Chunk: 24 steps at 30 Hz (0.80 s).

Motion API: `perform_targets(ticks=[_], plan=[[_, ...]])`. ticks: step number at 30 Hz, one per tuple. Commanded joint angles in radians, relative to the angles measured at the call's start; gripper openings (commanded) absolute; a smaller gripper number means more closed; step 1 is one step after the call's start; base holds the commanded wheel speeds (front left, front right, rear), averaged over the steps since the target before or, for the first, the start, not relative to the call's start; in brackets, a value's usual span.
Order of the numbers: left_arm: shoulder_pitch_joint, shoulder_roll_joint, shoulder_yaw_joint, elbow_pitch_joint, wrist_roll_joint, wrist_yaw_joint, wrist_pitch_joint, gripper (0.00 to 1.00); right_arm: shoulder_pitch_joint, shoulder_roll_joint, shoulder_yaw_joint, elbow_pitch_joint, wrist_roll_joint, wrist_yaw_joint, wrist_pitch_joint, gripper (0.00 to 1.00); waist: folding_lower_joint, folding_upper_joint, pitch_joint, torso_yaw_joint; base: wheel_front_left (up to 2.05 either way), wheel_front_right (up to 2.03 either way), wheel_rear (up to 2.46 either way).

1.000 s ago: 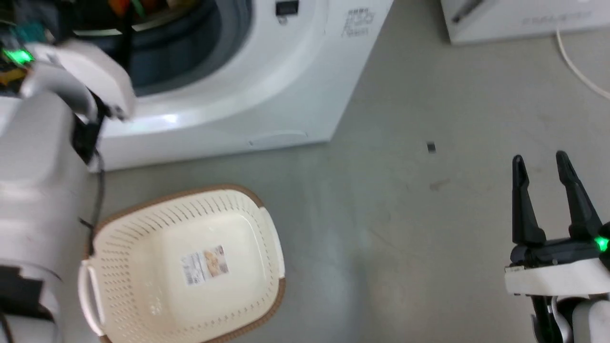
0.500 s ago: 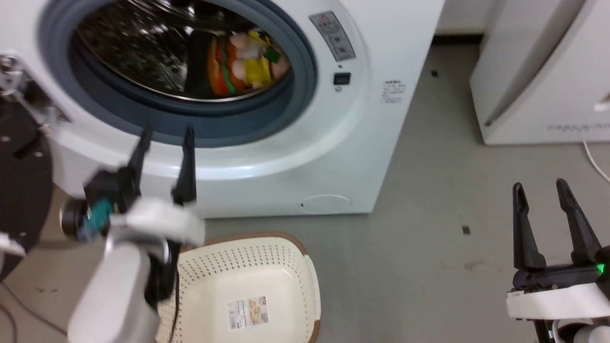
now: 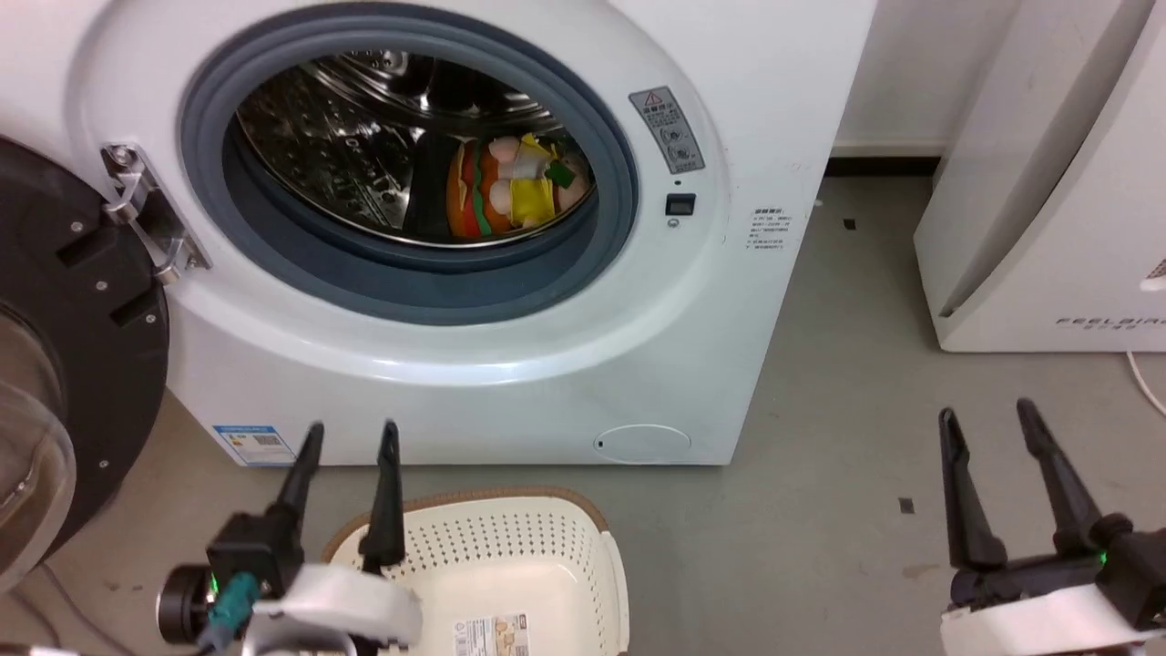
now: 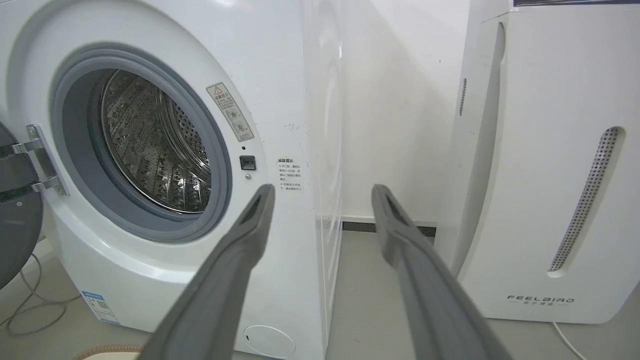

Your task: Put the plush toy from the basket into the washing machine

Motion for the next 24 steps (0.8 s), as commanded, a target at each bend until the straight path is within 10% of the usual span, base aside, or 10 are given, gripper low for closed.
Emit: perform_targets(ticks=[1,14,15,24], plan=[[0.026,-0.005,0.005,-0.006,0.017,0.005,-0.005,1.0,0.018,0.001,0.004,0.007,0.001,-0.001,-0.004,1.0,0.0002,-0.0001,-0.008,-0.002,0.0,0.0,0.0],[0.144,-0.064,0.057,-0.053,0.11,0.0,-0.005,1.0,0.058,0.001,0.029,0.031,0.013,-0.001,-0.004,1.0,0.0002,-0.0001,-0.043,-0.005,0.0,0.0,0.0],[0.137,-0.064,0.053,-0.049,0.106,0.0,0.001,0.0,0.047,0.0,0.028,0.03,0.003,0.0,0.001,0.0,0.0002,-0.0001,-0.043,-0.005,0.0,0.0,0.0],[0.135,-0.068,0.056,-0.052,0.116,-0.005,0.013,0.0,0.044,0.0,0.03,0.031,-0.002,0.0,0.013,0.0,0.0002,-0.0001,-0.046,-0.005,0.0,0.0,0.0]])
